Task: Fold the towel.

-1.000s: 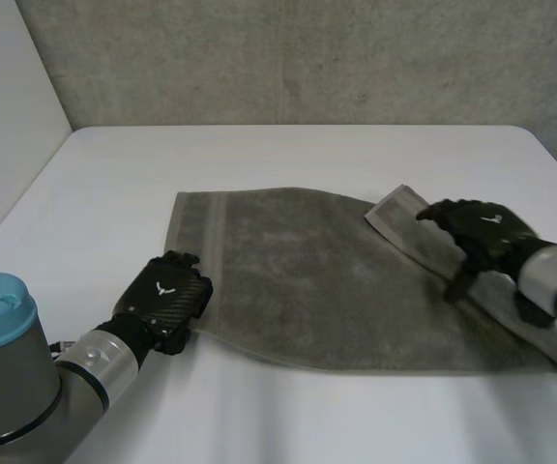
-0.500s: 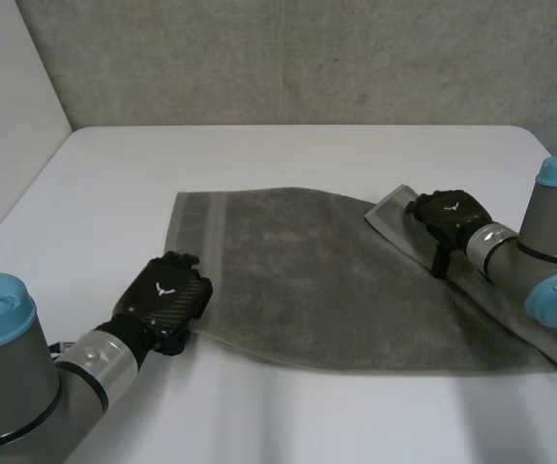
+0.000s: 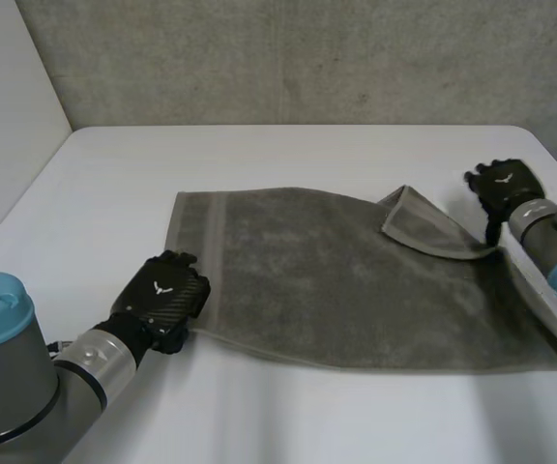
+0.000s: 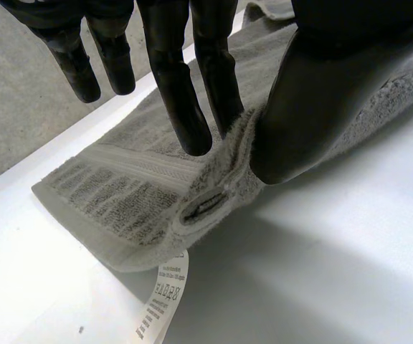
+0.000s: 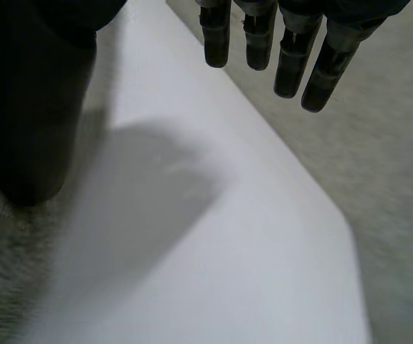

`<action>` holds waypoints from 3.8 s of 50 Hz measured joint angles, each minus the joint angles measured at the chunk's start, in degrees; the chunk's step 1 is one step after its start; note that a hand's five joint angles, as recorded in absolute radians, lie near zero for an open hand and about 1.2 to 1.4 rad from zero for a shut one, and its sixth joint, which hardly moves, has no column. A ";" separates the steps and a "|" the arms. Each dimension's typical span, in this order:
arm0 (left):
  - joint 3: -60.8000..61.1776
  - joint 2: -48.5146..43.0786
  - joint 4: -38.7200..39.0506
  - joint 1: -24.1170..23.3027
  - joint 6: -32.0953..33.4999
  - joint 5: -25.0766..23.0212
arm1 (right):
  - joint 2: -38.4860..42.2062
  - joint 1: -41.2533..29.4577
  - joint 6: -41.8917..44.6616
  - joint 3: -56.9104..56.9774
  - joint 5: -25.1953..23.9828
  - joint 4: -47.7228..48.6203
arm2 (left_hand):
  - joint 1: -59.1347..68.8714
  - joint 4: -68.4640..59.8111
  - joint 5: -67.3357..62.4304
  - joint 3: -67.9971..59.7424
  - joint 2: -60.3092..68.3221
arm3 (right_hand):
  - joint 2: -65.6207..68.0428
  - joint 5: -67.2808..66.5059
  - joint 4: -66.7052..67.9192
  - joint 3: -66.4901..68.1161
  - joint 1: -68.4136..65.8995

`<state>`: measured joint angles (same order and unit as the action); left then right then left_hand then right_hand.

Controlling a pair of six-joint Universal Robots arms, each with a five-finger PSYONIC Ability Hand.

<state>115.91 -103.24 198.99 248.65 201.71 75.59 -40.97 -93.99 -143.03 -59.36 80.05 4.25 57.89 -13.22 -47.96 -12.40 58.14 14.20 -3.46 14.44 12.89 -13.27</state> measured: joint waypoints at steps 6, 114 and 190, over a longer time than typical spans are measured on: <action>0.03 0.12 0.00 0.20 0.00 0.00 | 0.55 3.99 2.68 1.54 2.42 1.47 | 0.00 0.00 0.01 0.00 0.00 | 0.00 0.00 0.00 0.00 0.00; 0.09 0.36 0.00 0.53 -0.19 -0.09 | -8.85 8.72 -5.56 -10.67 -0.50 -1.22 | 0.00 0.00 0.02 0.00 -0.06 | 0.00 0.00 0.00 0.00 -0.08; -11.83 -6.19 -7.91 7.85 -10.04 -0.18 | -30.20 16.56 0.65 -49.27 -18.14 2.53 | 16.31 0.00 -17.24 0.00 16.64 | 39.64 -40.83 0.00 0.00 -40.63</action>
<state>104.08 -109.43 191.07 256.50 191.67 75.41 -71.17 -77.43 -142.39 -108.63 61.91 6.77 74.20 -13.22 -65.20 -12.40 74.77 53.84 -44.29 14.44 12.88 -53.90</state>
